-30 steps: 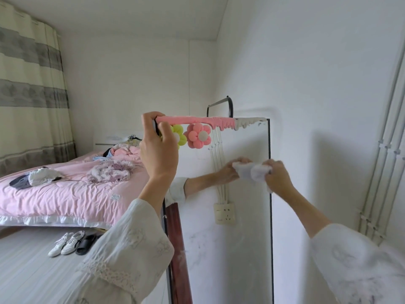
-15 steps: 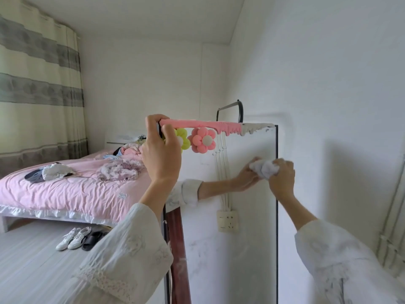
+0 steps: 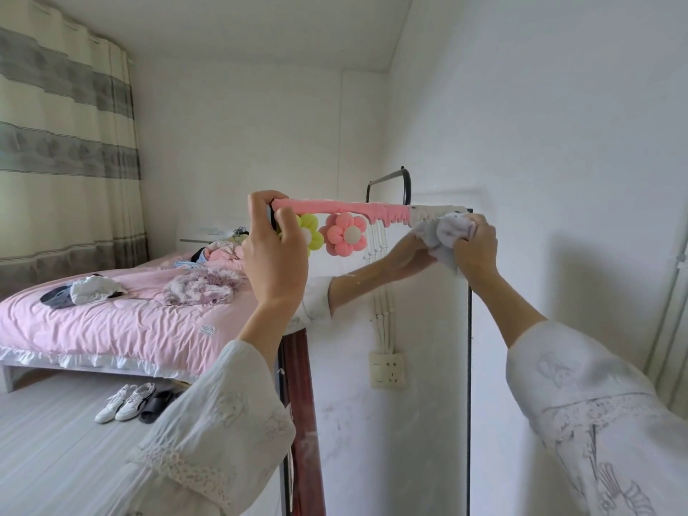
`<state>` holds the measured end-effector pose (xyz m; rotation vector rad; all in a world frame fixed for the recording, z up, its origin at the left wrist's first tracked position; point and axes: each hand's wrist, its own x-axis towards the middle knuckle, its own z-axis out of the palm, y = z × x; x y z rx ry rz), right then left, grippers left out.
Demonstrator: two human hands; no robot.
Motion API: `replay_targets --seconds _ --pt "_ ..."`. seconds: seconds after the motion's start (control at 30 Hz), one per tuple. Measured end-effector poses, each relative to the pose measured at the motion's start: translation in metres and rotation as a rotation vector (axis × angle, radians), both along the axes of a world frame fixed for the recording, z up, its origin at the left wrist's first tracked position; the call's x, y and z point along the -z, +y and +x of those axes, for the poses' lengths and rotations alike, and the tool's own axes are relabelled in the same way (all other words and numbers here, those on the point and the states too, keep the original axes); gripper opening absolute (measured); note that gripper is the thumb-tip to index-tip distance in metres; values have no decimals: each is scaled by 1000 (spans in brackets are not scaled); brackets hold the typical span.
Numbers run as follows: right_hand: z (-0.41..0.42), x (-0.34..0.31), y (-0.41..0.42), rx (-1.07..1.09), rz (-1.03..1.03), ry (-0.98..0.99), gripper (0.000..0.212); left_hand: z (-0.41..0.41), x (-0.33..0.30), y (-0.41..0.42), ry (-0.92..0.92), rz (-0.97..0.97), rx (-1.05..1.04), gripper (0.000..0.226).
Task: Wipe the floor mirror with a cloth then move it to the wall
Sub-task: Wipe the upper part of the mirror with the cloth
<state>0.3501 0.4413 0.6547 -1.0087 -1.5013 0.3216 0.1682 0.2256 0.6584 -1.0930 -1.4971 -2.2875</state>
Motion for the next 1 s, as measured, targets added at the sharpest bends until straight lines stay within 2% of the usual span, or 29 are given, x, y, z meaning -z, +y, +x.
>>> replay_targets --seconds 0.13,0.3,0.37,0.43,0.5,0.57,0.63,0.7,0.8,0.87,1.0 --pt "-7 30 -15 -22 30 66 40 -2 -2 0 -14 5 28 18" --pt "5 121 -64 -64 -116 165 32 -2 -3 -2 -42 -12 29 18" --pt "16 153 -66 -70 -201 137 38 1 -3 -3 -39 -21 32 17" --pt "25 171 -63 -39 -227 0 34 2 -2 -4 -33 -22 42 17" --pt "30 169 -54 40 -190 -132 39 2 -1 -5 -28 -23 46 18" --pt "32 148 -41 112 -180 -154 41 3 0 -5 -19 -25 47 18" --pt "27 112 -30 101 -160 -57 43 3 1 -4 -17 -22 48 19" --pt "18 76 -29 -10 -122 93 38 2 1 -3 -18 -15 47 19" --pt "1 55 -39 -82 -26 90 36 1 0 -2 -17 -19 36 19" --pt "-7 72 -50 -92 29 59 34 -1 0 -1 -26 -22 32 19" --pt "-3 149 -66 -162 -20 -11 30 -1 -1 -1 -31 -21 33 19"
